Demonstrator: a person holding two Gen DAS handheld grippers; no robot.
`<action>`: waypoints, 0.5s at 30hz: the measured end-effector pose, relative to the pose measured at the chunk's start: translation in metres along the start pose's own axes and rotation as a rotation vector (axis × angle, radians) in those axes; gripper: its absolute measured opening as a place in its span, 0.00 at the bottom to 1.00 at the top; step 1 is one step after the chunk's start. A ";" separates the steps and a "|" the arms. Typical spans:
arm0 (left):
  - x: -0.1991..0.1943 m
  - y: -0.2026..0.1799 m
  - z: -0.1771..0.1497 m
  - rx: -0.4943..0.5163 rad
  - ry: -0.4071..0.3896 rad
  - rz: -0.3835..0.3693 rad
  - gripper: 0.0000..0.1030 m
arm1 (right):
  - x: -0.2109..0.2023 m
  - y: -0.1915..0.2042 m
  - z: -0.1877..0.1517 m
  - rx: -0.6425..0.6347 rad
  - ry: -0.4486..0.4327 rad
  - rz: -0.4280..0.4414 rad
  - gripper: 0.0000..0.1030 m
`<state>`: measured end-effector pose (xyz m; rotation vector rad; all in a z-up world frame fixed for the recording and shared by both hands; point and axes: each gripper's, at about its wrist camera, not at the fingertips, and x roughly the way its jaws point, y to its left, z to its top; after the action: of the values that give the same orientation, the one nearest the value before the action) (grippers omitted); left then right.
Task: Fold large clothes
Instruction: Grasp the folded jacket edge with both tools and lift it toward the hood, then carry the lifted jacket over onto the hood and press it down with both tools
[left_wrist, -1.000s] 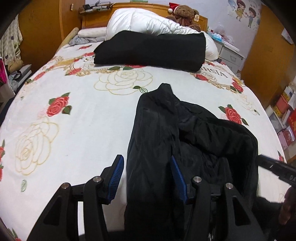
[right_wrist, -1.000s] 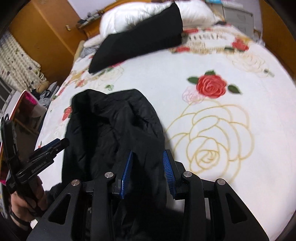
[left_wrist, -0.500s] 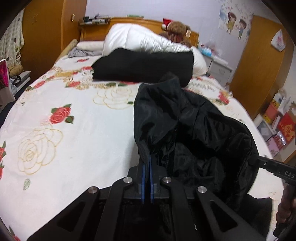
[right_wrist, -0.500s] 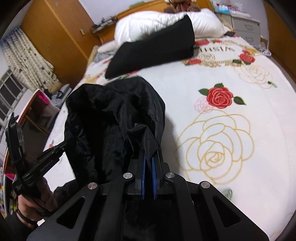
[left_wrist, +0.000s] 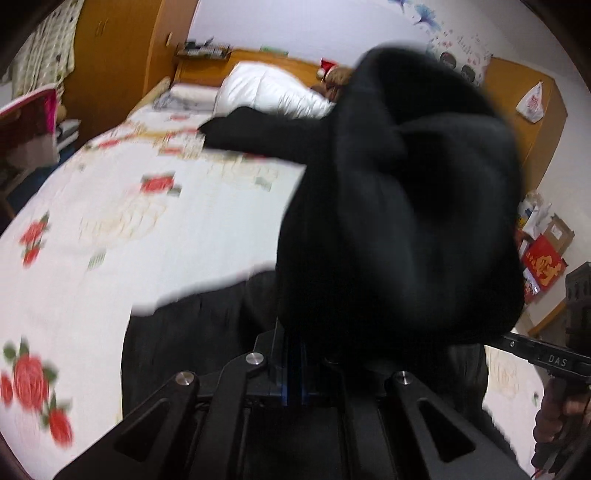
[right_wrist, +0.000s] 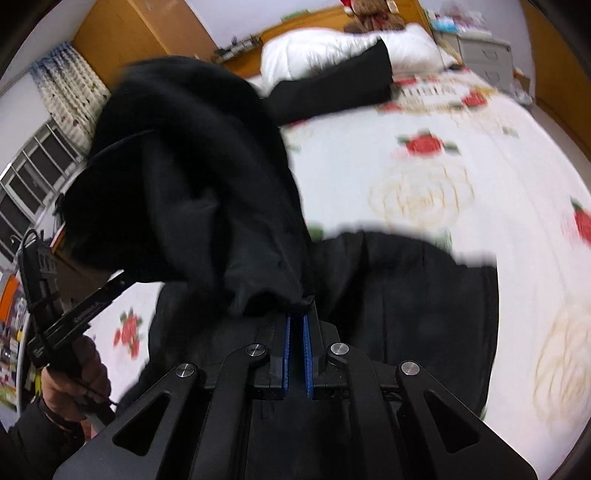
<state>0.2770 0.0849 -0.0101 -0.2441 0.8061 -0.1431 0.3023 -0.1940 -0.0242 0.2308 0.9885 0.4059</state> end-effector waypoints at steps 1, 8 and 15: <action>-0.003 0.002 -0.012 -0.007 0.021 0.012 0.04 | 0.003 -0.002 -0.012 0.005 0.028 -0.008 0.06; -0.026 0.015 -0.066 -0.021 0.128 0.058 0.09 | -0.004 -0.027 -0.048 0.113 0.113 -0.022 0.17; -0.078 0.026 -0.084 -0.047 0.063 0.048 0.48 | -0.032 -0.026 -0.057 0.228 0.064 0.109 0.55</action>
<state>0.1631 0.1132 -0.0188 -0.2660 0.8781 -0.0873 0.2445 -0.2307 -0.0399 0.4818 1.0891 0.4018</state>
